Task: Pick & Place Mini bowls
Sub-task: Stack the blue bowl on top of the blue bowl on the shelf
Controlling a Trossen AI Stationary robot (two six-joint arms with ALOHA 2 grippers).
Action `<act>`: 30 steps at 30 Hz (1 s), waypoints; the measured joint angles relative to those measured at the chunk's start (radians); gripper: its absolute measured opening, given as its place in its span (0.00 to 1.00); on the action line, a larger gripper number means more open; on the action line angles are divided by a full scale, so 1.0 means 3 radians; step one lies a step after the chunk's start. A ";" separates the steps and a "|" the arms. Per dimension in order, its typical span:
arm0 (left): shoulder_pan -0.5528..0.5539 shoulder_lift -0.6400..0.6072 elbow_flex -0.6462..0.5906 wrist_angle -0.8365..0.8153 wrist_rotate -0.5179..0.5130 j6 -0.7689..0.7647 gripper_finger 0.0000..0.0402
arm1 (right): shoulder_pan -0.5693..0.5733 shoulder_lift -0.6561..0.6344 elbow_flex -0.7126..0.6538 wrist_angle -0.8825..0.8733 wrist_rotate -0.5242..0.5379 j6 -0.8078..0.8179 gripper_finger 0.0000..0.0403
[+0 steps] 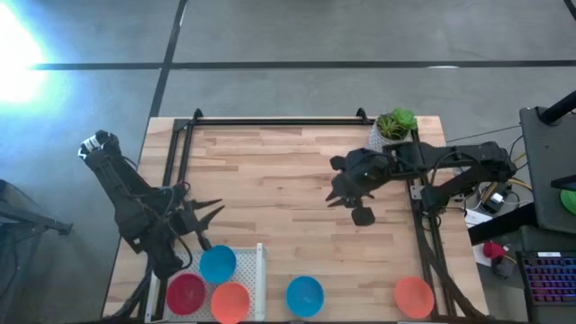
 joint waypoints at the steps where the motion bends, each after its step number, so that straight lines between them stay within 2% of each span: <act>1: 0.0009 0.0000 0.0000 -0.0001 -0.0015 0.0000 0.19 | 0.0014 0.0000 -0.0069 0.0028 -0.0003 -0.0006 0.17; 6: 0.0047 0.0001 -0.0015 0.0009 -0.0041 0.0000 0.19 | 0.0147 0.0025 -0.0422 0.0286 -0.0010 0.0042 0.17; 17: 0.0047 -0.0001 -0.0136 0.0018 -0.0075 -0.0042 0.19 | 0.0509 0.0313 -0.1007 0.1435 0.0000 0.0162 0.16; 23: 0.0048 0.0001 -0.0143 0.0043 -0.0132 -0.0046 0.19 | 0.0644 0.0673 -0.1036 0.1590 -0.0003 0.0208 0.16; 27: 0.0060 0.0001 -0.0160 0.0045 -0.0135 -0.0087 0.19 | 0.0706 0.0951 -0.0886 0.1631 -0.0020 0.0254 0.16; 30: 0.0067 0.0001 -0.0160 0.0045 -0.0137 -0.0146 0.19 | 0.0749 0.1145 -0.0754 0.1646 -0.0179 0.0258 0.16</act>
